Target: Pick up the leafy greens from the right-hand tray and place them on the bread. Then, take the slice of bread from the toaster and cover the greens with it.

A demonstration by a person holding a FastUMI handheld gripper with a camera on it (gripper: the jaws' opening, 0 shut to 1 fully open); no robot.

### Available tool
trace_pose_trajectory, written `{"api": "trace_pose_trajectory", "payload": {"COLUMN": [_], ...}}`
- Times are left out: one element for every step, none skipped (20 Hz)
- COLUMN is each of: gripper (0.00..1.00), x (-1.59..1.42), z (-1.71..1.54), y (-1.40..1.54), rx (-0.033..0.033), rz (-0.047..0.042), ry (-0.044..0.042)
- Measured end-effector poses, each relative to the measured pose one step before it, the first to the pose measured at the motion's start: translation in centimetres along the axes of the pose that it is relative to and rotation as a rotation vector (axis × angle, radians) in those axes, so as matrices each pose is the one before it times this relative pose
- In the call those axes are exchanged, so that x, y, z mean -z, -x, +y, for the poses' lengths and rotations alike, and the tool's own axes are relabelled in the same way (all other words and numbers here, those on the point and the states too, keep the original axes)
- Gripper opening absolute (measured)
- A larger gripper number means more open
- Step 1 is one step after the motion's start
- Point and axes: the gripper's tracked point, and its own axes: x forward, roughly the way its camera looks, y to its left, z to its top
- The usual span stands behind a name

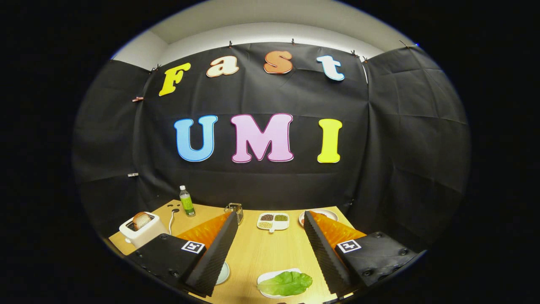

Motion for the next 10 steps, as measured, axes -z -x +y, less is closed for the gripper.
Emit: {"api": "trace_pose_trajectory", "payload": {"gripper": [0.98,0.98,0.98,0.98,0.98,0.98,0.98,0.98,0.98,0.98], "x": [0.127,0.154,0.122,0.149,0.102,0.125,0.214,0.268,0.291,0.313], "z": [0.033,0.001,-0.023,0.037,0.137,0.055,-0.06,0.0,-0.011,-0.075], "y": [0.066,-0.028,-0.005,-0.067,0.047,0.015,-0.161,-0.121,-0.105,-0.164], "rx": [-0.00492,-0.00333,-0.00467,-0.00631,-0.00569,-0.00506,-0.0049,-0.00566,-0.00655,-0.00635], "rz": [0.00407,0.00253,0.00445,0.0026,0.00187,0.00351,0.00478,0.00711,0.00615,0.00736], "ry": [0.00571,0.00692,0.00261,-0.00225,-0.00393,-0.00304,0.00014,0.00111,0.00077,-0.00033]}}
